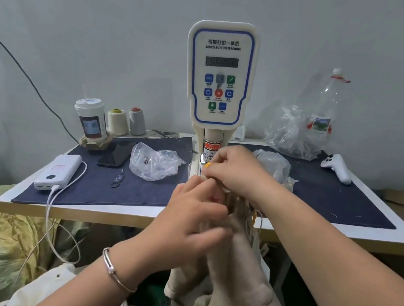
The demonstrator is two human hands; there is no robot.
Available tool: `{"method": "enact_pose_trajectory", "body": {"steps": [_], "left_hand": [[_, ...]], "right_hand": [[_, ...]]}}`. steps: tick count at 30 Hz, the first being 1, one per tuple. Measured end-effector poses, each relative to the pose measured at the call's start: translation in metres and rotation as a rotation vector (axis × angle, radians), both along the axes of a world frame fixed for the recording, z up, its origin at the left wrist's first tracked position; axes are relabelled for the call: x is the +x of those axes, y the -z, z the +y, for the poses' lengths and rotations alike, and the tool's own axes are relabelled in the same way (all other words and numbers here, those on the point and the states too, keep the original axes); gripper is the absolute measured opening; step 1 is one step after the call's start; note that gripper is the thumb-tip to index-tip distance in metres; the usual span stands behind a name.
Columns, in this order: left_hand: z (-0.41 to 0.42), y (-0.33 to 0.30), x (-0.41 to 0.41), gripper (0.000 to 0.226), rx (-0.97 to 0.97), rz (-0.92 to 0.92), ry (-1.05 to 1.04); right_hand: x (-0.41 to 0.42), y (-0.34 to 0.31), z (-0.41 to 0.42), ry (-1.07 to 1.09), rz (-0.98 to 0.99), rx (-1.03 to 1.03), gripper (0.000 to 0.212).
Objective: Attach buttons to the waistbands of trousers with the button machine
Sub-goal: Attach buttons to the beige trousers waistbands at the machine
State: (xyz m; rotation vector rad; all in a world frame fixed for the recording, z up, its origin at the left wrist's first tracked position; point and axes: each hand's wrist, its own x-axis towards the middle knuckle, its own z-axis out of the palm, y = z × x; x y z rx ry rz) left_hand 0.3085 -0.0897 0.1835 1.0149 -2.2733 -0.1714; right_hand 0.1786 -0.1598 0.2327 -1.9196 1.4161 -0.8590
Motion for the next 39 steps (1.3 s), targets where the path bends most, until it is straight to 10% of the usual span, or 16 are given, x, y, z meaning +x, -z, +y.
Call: {"method": "enact_pose_trajectory", "body": {"steps": [6, 23, 28, 32, 39], "left_hand": [[-0.019, 0.000, 0.022, 0.038, 0.511, 0.500, 0.071], [-0.034, -0.024, 0.065, 0.039, 0.615, 0.290, -0.029], [-0.043, -0.022, 0.078, 0.044, 0.467, 0.109, -0.105], [-0.053, -0.008, 0.084, 0.045, 0.307, -0.260, -0.217], [-0.085, 0.008, 0.119, 0.032, 0.320, -0.023, -0.334]], "right_hand": [[-0.008, 0.014, 0.004, -0.173, -0.134, -0.088, 0.019], [-0.018, 0.024, -0.002, -0.586, -0.406, 0.345, 0.020], [-0.018, 0.035, -0.009, -0.448, -0.505, 0.338, 0.023], [-0.019, 0.043, -0.018, -0.443, 0.029, 0.267, 0.022], [-0.095, 0.063, -0.061, 0.054, -0.161, 0.222, 0.016]]}}
